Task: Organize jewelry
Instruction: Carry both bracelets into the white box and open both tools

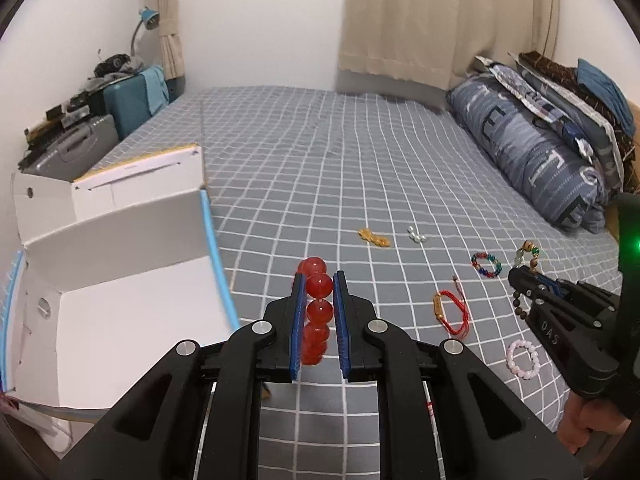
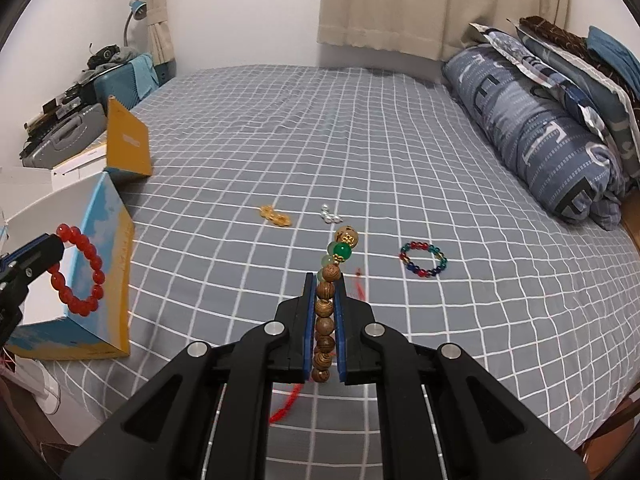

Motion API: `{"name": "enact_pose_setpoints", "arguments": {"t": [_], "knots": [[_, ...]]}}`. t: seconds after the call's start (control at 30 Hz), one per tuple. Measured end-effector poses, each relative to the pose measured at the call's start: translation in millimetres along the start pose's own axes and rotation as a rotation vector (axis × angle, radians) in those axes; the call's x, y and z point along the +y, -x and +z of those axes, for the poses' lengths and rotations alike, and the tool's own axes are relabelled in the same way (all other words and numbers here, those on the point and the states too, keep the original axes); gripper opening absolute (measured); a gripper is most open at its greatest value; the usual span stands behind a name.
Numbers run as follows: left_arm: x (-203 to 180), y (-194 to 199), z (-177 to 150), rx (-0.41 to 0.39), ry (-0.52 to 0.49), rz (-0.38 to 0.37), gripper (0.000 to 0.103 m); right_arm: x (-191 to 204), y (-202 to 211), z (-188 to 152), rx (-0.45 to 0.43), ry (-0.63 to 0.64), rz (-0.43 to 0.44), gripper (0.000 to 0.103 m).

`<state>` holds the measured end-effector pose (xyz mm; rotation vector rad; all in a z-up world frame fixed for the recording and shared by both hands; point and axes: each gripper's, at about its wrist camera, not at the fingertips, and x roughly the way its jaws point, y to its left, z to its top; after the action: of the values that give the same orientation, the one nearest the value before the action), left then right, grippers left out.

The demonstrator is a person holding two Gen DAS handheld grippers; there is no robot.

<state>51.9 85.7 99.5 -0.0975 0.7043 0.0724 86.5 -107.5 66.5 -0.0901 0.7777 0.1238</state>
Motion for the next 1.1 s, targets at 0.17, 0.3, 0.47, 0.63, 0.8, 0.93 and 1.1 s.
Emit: {"name": "enact_pose_setpoints", "arguments": {"t": [0.17, 0.3, 0.47, 0.63, 0.8, 0.93, 1.1], "knots": [[17, 15, 4, -0.02, 0.025, 0.003, 0.013, 21, 6, 5, -0.019, 0.022, 0.02, 0.008], [30, 28, 6, -0.04, 0.039, 0.025, 0.013, 38, 8, 10, -0.026, 0.042, 0.035, 0.008], [54, 38, 5, -0.049, 0.072, 0.058, 0.013, 67, 14, 17, -0.046, 0.072, 0.071, 0.008], [82, 47, 1, -0.057, 0.095, 0.109, 0.013, 102, 15, 21, -0.056, 0.108, 0.112, 0.007], [113, 51, -5, -0.053, 0.122, 0.165, 0.013, 141, 16, 25, -0.067, 0.149, 0.151, 0.007], [137, 52, -13, -0.041, 0.14, 0.203, 0.013, 175, 20, 25, -0.075, 0.186, 0.192, 0.007], [174, 55, -26, -0.022, 0.174, 0.243, 0.013, 212, 22, 23, -0.077, 0.219, 0.249, 0.007]]}}
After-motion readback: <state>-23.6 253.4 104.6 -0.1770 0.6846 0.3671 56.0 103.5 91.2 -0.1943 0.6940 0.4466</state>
